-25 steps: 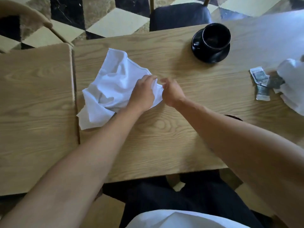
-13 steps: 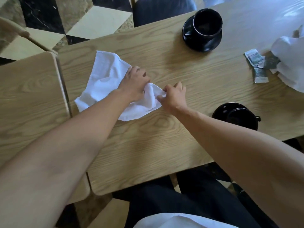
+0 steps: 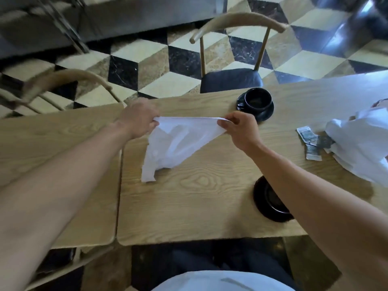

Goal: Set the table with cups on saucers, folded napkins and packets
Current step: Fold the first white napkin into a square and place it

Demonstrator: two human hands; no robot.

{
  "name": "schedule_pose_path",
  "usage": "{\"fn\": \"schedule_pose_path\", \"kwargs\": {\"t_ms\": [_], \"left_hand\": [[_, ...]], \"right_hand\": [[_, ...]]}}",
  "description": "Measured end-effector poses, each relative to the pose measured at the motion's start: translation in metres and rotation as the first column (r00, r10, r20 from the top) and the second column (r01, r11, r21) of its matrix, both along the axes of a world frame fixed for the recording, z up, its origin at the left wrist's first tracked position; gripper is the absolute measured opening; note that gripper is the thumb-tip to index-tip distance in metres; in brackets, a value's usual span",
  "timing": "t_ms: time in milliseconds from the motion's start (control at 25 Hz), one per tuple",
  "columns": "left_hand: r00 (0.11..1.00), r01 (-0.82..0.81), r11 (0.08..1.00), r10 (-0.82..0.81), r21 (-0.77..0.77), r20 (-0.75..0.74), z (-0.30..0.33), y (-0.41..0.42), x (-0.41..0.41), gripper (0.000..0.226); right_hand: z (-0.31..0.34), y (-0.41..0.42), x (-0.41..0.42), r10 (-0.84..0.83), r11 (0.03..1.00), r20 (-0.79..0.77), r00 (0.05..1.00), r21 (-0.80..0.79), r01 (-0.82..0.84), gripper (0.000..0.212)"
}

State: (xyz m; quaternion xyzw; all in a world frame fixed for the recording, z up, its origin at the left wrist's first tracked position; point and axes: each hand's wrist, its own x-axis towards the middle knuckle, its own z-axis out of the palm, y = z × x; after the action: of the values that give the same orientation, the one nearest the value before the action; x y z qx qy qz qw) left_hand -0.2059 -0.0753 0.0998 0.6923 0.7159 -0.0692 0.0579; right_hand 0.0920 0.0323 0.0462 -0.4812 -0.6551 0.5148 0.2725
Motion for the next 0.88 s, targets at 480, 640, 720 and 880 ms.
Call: {"fn": "schedule_pose_path", "kwargs": {"t_ms": [480, 640, 720, 880], "left_hand": [[0.861, -0.484, 0.769, 0.332, 0.418, 0.386, 0.087, -0.092, -0.044, 0.017], [0.866, -0.469, 0.765, 0.303, 0.441, 0.397, 0.086, -0.11, -0.058, 0.013], [0.837, -0.518, 0.723, 0.316, 0.458, 0.447, 0.084, -0.119, -0.065, 0.012], [0.644, -0.717, 0.564, 0.311, 0.409, 0.699, 0.079, -0.131, -0.08, 0.019]], "right_hand": [[0.129, 0.033, -0.022, -0.036, 0.97, -0.183, 0.982, 0.229, 0.078, 0.039], [0.159, 0.027, -0.035, -0.066, 0.955, -0.207, 0.976, 0.272, 0.122, 0.043], [0.166, 0.025, -0.04, -0.087, 0.94, -0.209, 0.974, 0.305, 0.15, 0.048], [0.171, 0.028, -0.048, -0.13, 0.946, -0.232, 0.964, 0.263, 0.191, 0.038]]}}
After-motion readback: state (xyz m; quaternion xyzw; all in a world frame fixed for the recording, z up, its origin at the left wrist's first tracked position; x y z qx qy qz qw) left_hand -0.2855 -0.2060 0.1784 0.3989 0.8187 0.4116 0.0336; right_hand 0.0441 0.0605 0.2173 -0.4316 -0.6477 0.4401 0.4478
